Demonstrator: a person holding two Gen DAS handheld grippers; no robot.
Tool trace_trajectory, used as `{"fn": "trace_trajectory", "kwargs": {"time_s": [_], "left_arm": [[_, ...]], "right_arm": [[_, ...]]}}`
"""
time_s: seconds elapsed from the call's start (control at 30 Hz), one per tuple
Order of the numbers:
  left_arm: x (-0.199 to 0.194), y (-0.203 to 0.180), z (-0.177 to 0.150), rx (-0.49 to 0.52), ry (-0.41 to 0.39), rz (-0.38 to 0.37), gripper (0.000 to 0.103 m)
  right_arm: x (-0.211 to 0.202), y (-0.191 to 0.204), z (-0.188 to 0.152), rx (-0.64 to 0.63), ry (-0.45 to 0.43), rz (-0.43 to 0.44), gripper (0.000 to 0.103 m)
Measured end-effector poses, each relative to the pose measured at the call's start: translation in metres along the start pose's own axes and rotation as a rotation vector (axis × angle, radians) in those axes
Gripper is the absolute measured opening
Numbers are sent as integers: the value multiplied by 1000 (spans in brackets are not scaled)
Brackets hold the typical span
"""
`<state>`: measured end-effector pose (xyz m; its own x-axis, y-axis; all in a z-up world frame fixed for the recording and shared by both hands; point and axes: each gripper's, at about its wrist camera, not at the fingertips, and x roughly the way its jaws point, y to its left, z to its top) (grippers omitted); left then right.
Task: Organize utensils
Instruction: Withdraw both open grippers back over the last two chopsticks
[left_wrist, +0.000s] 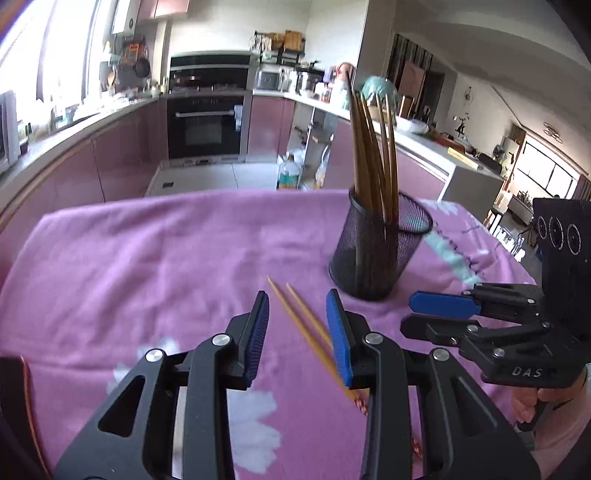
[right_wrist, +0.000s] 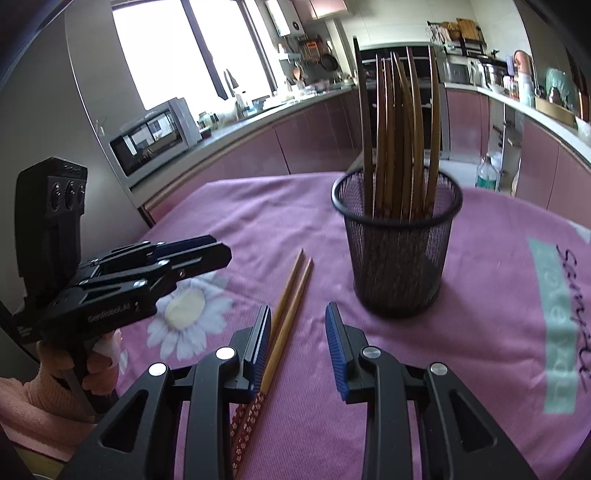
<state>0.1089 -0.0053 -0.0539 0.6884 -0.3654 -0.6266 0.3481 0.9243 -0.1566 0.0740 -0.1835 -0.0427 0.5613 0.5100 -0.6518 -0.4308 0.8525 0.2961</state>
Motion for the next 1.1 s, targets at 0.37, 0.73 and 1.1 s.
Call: {"fn": "trace_trajectory", "kwargs": {"time_s": [0.37,0.73,1.1], "left_arm": [[11,-9,-21,-11,49,10,33],[25,-14,-35,-10,112,-13,36],[47,-29,-45,34,181,-2,35]], "right_arm": [[15,4,-18,28,57,6,30],[17,-2,-23,49,68,-6,33],[16,-8,-26,69,66,-9,33]]}}
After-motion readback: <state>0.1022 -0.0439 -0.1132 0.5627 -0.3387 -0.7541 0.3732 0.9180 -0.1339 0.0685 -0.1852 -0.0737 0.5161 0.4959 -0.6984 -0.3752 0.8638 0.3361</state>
